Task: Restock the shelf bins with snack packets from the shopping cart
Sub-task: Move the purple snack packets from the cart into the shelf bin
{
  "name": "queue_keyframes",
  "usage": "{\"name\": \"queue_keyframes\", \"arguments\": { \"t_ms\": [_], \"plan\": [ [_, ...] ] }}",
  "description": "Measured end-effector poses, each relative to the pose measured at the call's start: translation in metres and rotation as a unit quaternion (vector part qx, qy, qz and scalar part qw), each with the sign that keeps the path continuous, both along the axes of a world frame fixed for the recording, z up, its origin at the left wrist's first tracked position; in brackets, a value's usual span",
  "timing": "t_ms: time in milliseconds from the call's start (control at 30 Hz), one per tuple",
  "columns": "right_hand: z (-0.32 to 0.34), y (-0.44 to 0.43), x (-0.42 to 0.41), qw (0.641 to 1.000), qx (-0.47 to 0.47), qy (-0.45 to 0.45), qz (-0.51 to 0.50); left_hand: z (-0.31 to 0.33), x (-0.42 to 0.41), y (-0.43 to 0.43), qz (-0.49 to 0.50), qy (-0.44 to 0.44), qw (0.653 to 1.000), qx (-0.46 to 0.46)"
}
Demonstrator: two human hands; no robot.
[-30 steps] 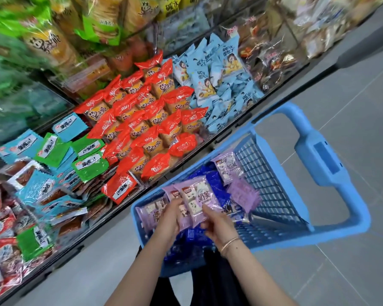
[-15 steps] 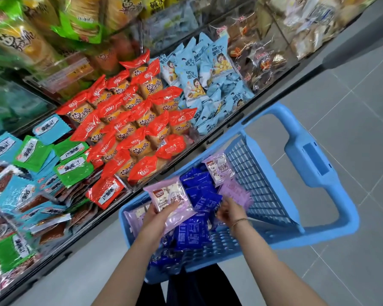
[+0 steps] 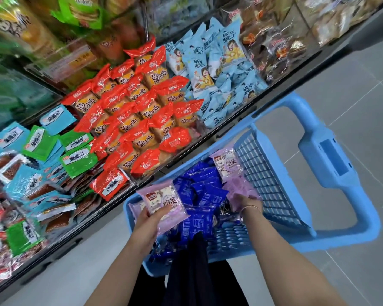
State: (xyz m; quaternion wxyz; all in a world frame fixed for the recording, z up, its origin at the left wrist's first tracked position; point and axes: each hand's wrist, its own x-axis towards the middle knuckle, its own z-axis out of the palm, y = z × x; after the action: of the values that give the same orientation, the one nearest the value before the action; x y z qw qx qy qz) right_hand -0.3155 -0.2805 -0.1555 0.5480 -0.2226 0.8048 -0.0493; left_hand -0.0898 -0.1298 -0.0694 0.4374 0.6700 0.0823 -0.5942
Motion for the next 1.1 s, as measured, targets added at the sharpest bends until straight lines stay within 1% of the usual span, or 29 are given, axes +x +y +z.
{"name": "queue_keyframes", "arguments": {
  "t_ms": [67,100,133,167,233,300,333,400,467,500,567,600,667,733,800,933,967,1000,1033,1100],
  "plan": [
    [0.009,-0.002,0.002,0.997,-0.048,0.048,0.037,0.005,-0.001,0.0,0.011,0.004,1.0,0.002],
    [0.017,-0.003,0.001,0.991,-0.083,0.081,0.067,0.01,-0.002,0.0,0.018,0.01,1.0,0.001],
    [0.03,-0.004,-0.001,0.984,-0.115,0.093,0.096,0.016,-0.004,-0.001,0.024,0.017,1.0,-0.001],
    [0.045,-0.003,-0.003,0.979,-0.143,0.094,0.116,0.023,-0.005,-0.001,0.027,0.023,0.999,-0.004],
    [0.076,-0.001,-0.008,0.966,-0.204,0.067,0.144,0.036,-0.009,-0.001,0.032,0.029,0.999,-0.008],
    [0.106,0.005,-0.007,0.939,-0.277,0.045,0.198,0.048,-0.012,-0.002,0.04,0.031,0.999,-0.013],
    [0.121,0.008,-0.003,0.921,-0.315,0.03,0.226,0.054,-0.014,-0.002,0.046,0.033,0.998,-0.014],
    [0.149,0.018,0.007,0.886,-0.377,-0.036,0.268,0.068,-0.02,-0.002,0.062,0.045,0.997,-0.018],
    [0.174,0.031,0.018,0.844,-0.41,-0.1,0.332,0.085,-0.025,-0.001,0.076,0.058,0.995,-0.023],
    [0.184,0.038,0.024,0.816,-0.425,-0.123,0.372,0.092,-0.027,0.0,0.082,0.063,0.994,-0.028],
    [0.197,0.053,0.033,0.75,-0.455,-0.156,0.455,0.108,-0.028,0.004,0.094,0.079,0.991,-0.053],
    [0.202,0.059,0.038,0.723,-0.458,-0.165,0.49,0.118,-0.027,0.007,0.102,0.088,0.988,-0.07],
    [0.215,0.071,0.045,0.694,-0.452,-0.17,0.535,0.135,-0.023,0.017,0.108,0.093,0.985,-0.096],
    [0.228,0.081,0.052,0.666,-0.466,-0.169,0.558,0.149,-0.017,0.031,0.12,0.087,0.982,-0.114],
    [0.239,0.092,0.062,0.631,-0.495,-0.169,0.573,0.157,-0.01,0.048,0.137,0.075,0.98,-0.126],
    [0.255,0.127,0.093,0.566,-0.53,-0.174,0.607,0.171,0.004,0.088,0.124,0.037,0.977,-0.17],
    [0.258,0.138,0.102,0.558,-0.529,-0.184,0.612,0.173,0.01,0.101,0.124,0.035,0.975,-0.182],
    [0.261,0.152,0.111,0.559,-0.522,-0.198,0.613,0.175,0.018,0.115,0.129,0.03,0.973,-0.191],
    [0.265,0.166,0.121,0.569,-0.512,-0.216,0.607,0.176,0.026,0.131,0.136,0.023,0.971,-0.194],
    [0.272,0.197,0.143,0.61,-0.495,-0.26,0.562,0.175,0.045,0.163,0.145,0.005,0.97,-0.193]
  ]
}}
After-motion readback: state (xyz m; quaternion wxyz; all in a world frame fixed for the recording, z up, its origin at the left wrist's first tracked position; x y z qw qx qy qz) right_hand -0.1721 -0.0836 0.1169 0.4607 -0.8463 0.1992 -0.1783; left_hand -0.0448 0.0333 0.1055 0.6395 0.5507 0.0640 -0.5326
